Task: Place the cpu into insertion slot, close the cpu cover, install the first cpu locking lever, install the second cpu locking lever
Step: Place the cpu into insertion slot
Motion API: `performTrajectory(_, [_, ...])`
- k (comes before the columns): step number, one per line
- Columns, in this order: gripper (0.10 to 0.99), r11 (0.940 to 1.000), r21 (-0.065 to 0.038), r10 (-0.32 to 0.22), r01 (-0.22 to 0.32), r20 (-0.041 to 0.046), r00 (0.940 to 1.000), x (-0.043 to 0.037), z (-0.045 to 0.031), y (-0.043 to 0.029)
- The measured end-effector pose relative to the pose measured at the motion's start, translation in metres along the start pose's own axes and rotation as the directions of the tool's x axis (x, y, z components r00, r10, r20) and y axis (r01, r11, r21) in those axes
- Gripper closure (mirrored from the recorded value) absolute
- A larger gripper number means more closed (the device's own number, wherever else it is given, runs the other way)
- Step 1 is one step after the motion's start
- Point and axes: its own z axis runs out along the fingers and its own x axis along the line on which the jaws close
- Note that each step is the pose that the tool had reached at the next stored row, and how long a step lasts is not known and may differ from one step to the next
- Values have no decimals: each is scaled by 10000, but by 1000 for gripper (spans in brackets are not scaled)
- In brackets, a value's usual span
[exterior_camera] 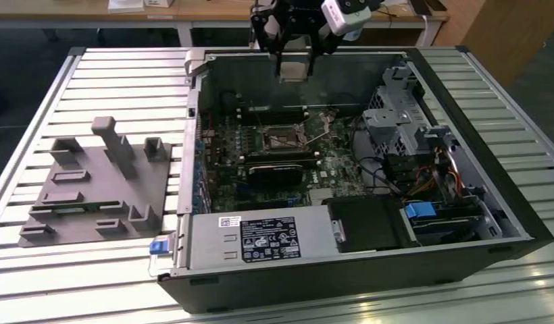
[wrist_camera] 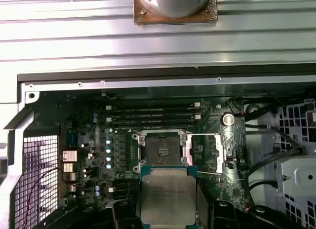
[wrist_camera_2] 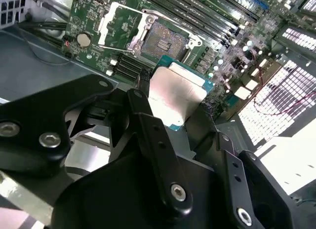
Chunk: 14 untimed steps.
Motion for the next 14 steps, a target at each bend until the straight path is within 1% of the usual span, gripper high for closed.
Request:
performTrajectory(4, [549, 9984, -12, 560, -560, 49, 9984, 0, 2, 0])
performTrajectory(7, [549, 9948, -20, 1023, -1023, 91, 9947, 0, 4, -1])
performTrajectory(10, [549, 9886, -34, 1507, -1507, 133, 9885, 0, 7, -1])
performTrajectory(14, [549, 9757, -59, 2189, -2188, 192, 9756, 0, 10, -1])
